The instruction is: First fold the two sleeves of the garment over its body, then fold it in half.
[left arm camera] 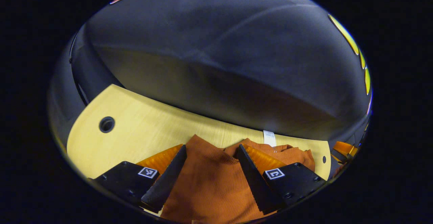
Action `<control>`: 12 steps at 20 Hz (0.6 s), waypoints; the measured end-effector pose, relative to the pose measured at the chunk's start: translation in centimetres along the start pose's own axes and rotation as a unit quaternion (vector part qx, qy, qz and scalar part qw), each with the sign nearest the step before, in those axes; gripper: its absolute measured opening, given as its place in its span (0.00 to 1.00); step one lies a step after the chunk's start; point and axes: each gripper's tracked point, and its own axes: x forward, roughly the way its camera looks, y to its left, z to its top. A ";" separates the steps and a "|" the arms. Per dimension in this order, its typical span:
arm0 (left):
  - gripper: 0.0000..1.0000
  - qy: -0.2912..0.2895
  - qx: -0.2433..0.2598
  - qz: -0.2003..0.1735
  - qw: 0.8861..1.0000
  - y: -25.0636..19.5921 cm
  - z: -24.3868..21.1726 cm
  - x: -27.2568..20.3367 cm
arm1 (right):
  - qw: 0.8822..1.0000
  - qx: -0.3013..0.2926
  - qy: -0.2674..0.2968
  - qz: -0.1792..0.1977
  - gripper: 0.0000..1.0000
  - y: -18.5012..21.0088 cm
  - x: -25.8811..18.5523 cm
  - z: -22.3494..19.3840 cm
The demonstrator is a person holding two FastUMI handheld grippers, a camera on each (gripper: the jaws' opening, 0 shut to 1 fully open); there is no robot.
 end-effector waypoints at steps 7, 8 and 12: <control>0.99 -0.113 0.024 0.046 0.992 -0.5 3.3 -13.8 | 0.986 -0.151 -0.060 -0.041 0.98 4.3 -11.8 2.0; 0.99 -0.130 0.031 0.048 0.990 -1.1 3.5 -16.3 | 0.984 -0.161 -0.066 -0.045 0.98 4.6 -14.0 2.3; 0.99 -0.195 0.056 0.047 0.978 -3.4 4.0 -26.2 | 0.969 -0.202 -0.133 -0.043 0.98 6.7 -21.7 4.8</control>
